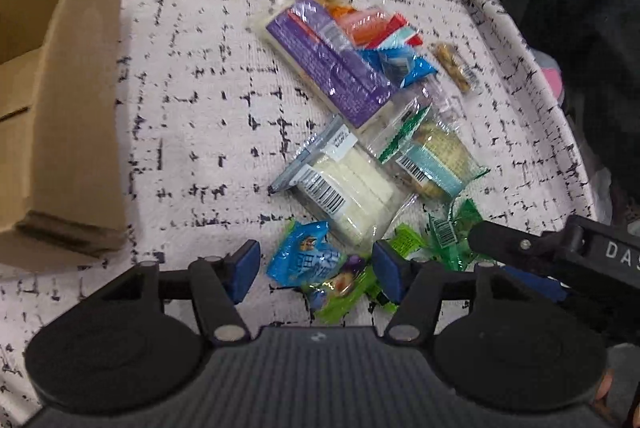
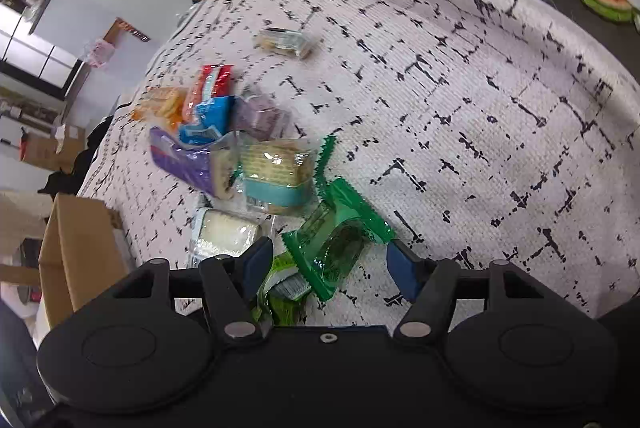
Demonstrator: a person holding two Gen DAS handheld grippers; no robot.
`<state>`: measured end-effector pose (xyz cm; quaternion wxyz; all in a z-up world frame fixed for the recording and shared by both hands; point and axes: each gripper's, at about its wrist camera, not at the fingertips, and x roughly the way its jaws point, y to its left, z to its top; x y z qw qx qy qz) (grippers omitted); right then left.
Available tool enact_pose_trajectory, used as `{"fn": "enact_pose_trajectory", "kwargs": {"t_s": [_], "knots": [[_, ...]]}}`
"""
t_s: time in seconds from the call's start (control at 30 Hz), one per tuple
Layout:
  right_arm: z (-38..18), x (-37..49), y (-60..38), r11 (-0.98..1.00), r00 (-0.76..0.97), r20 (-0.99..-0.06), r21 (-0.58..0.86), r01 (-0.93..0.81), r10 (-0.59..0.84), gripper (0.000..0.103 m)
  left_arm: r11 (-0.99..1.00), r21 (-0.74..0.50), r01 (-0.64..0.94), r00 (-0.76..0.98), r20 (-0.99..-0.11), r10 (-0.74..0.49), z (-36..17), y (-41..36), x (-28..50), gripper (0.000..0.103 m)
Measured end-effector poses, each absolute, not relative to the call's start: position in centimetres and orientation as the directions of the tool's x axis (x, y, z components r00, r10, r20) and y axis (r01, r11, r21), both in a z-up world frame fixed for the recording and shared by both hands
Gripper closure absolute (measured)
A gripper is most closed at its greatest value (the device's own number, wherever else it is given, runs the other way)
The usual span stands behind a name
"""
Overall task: Organize snacks
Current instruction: 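Grasp the blue candy packet with the left tool while the right tool grasps a green candy, then carry both candies into the cardboard box and open both tools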
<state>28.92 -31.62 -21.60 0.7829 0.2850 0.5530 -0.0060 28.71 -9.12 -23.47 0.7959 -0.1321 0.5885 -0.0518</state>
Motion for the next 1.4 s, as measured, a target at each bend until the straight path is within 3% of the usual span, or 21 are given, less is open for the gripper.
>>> {"fn": "enact_pose_trajectory", "kwargs": {"t_s": [0.1,0.17,0.27,0.3,0.37,0.47,1.4], "knots": [[-22.1,29.4,-31.4,0.836,0.385,-0.871,0.439,0.331,0.305,0.040,0.960,-0.270,-0.072,0.290,-0.927,-0.239,-24.2,-9.6,28.9,0.045],[-22.4,29.7,-31.0,0.843,0.387,-0.874,0.428,0.326,0.294,0.039,0.959,-0.271,-0.080,0.298,-0.925,-0.236,-24.2,-9.5,28.9,0.057],[-22.7,30.1,-30.5,0.853,0.398,-0.876,0.410,0.322,0.271,0.039,0.957,-0.276,-0.088,0.290,-0.926,-0.241,-24.4,-9.3,29.0,0.062],[-22.8,30.1,-30.3,0.859,0.399,-0.880,0.399,0.322,0.259,0.042,0.959,-0.273,-0.081,0.289,-0.927,-0.240,-24.3,-9.3,28.9,0.063],[-22.9,30.1,-29.9,0.876,0.396,-0.892,0.357,0.326,0.217,0.066,0.958,-0.279,-0.072,0.285,-0.926,-0.248,-24.2,-9.4,28.9,0.071],[-22.6,29.6,-29.8,0.876,0.396,-0.892,0.359,0.322,0.220,0.076,0.957,-0.283,-0.067,0.288,-0.924,-0.252,-24.0,-9.3,28.8,0.076],[-14.5,25.5,-25.2,0.864,0.541,-0.776,0.476,0.165,0.324,0.077,0.945,-0.326,-0.023,0.467,-0.840,-0.278,-15.4,-4.1,27.0,0.080]]}}
